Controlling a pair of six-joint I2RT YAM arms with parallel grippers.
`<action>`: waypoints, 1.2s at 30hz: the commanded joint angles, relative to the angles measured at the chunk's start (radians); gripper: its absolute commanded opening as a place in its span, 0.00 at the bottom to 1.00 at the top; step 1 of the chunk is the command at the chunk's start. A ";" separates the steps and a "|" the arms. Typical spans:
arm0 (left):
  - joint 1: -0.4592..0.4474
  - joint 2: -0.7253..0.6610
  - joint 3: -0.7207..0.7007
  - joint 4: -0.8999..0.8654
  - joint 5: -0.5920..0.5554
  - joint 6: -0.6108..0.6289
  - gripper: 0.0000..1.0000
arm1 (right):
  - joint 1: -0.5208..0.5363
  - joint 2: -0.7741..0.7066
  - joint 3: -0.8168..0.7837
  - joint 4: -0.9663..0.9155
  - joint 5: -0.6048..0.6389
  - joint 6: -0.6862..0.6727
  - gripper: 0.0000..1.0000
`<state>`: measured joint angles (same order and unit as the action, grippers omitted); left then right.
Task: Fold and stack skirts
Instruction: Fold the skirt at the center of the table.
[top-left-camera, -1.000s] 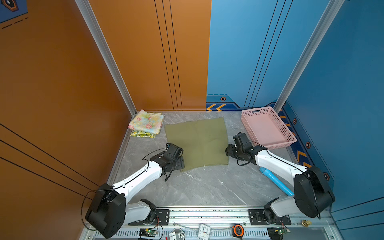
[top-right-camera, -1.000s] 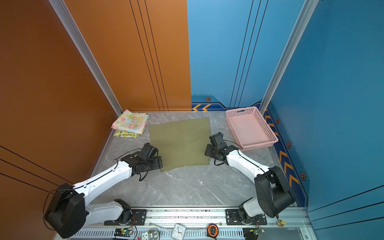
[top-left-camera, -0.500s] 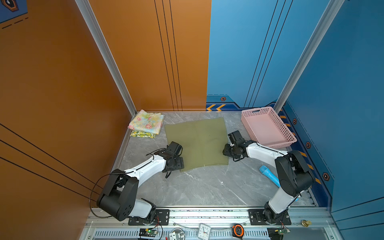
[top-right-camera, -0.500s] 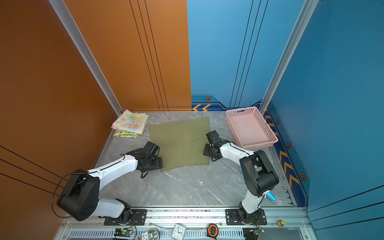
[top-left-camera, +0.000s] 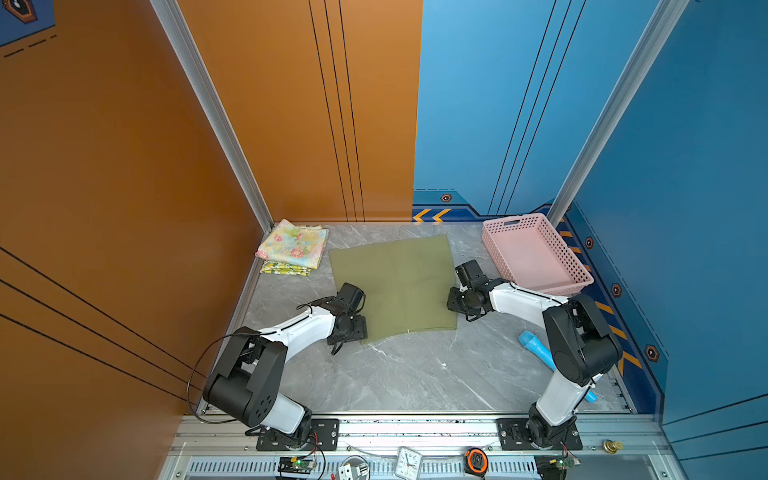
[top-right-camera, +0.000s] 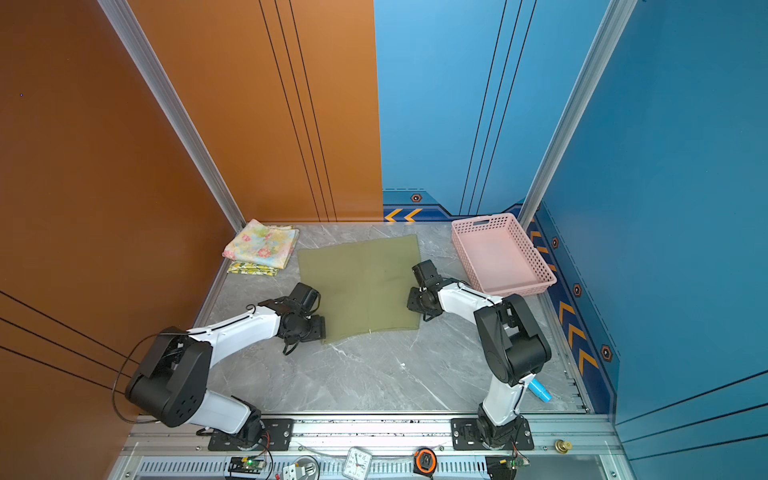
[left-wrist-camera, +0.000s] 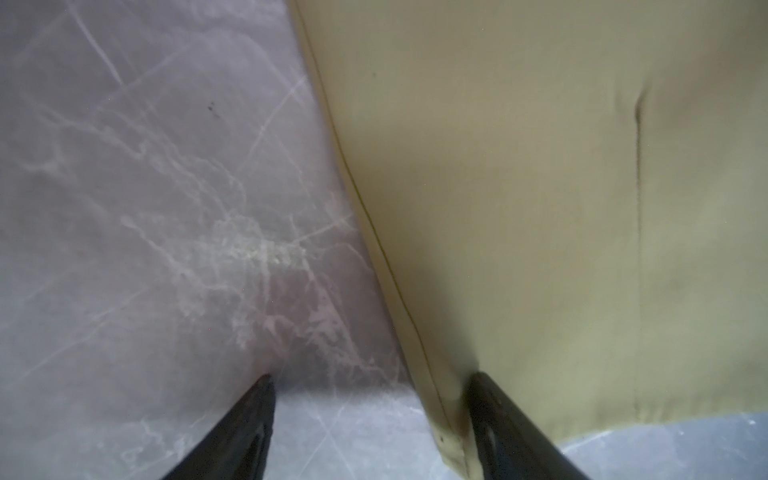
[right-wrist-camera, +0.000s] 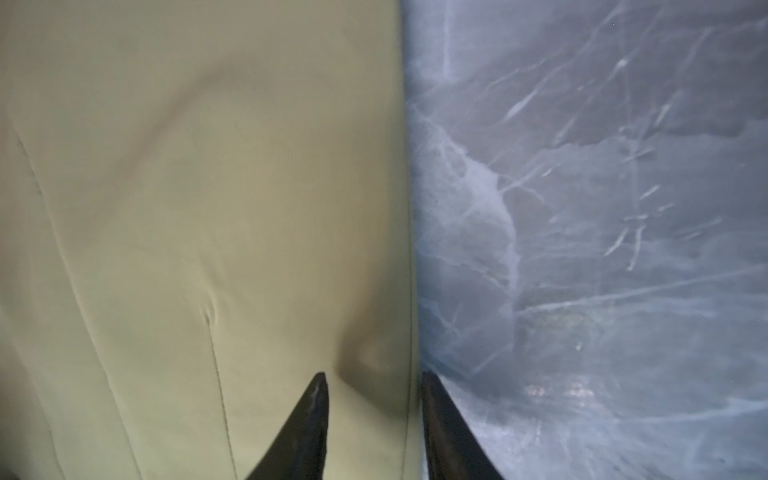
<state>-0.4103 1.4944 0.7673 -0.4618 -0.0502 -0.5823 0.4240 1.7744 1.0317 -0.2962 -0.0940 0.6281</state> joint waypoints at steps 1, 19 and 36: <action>0.009 0.013 0.009 0.006 0.021 0.018 0.72 | -0.005 0.033 0.021 -0.012 0.012 -0.026 0.34; -0.029 0.043 0.021 0.071 0.035 0.025 0.16 | -0.051 -0.082 0.038 -0.088 0.099 -0.102 0.00; -0.117 0.121 0.037 0.149 0.043 -0.003 0.00 | 0.185 -0.115 0.345 -0.289 0.199 -0.232 0.00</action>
<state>-0.5186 1.5929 0.8196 -0.2985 -0.0101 -0.5724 0.5327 1.6062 1.2881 -0.5186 0.0750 0.4507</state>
